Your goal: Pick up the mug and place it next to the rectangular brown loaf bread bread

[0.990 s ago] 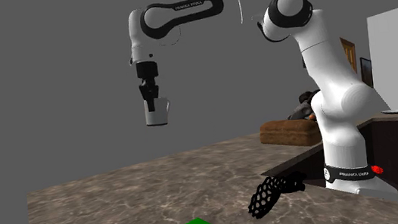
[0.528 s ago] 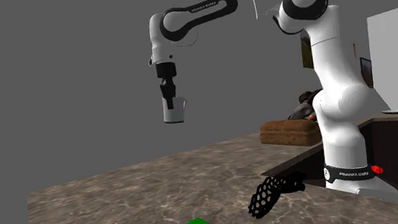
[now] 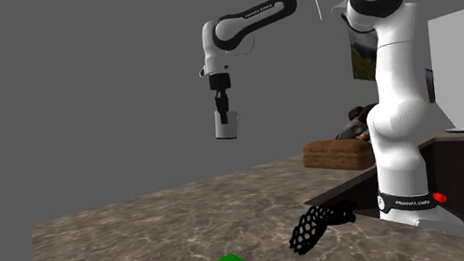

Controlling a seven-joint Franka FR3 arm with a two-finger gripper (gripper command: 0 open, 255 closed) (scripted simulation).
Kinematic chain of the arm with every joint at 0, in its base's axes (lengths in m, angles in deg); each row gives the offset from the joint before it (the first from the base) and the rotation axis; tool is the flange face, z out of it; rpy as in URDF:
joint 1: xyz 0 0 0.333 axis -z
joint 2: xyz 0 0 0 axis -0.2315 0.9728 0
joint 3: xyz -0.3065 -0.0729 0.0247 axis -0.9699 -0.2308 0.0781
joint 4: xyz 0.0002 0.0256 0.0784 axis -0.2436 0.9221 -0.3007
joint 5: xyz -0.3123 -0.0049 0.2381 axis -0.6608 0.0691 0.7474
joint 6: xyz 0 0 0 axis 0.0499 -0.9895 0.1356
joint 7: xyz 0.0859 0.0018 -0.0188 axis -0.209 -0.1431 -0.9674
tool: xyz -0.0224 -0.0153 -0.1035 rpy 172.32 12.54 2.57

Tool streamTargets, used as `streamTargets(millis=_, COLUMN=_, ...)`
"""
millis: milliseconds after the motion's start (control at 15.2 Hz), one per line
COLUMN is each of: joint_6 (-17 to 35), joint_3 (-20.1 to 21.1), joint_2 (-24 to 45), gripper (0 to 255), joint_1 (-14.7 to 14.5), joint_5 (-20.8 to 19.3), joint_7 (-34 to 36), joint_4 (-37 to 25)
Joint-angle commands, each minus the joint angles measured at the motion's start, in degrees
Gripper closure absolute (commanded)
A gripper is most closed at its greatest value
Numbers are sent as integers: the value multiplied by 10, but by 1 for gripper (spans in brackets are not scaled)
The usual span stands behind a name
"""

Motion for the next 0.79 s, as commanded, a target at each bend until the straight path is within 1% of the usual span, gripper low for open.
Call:
streamTargets(millis=0, joint_6=5, joint_3=-13, joint_2=-24, gripper=255, joint_1=10, joint_5=-5, joint_7=-22, joint_4=26)
streamTargets(millis=330, joint_6=9, joint_3=-49, joint_2=-73, gripper=255, joint_1=37, joint_5=-21, joint_7=-78, joint_4=74)
streamTargets(millis=726, joint_6=11, joint_3=-97, joint_2=-115, gripper=255, joint_1=71, joint_5=-44, joint_7=-150, joint_4=110)
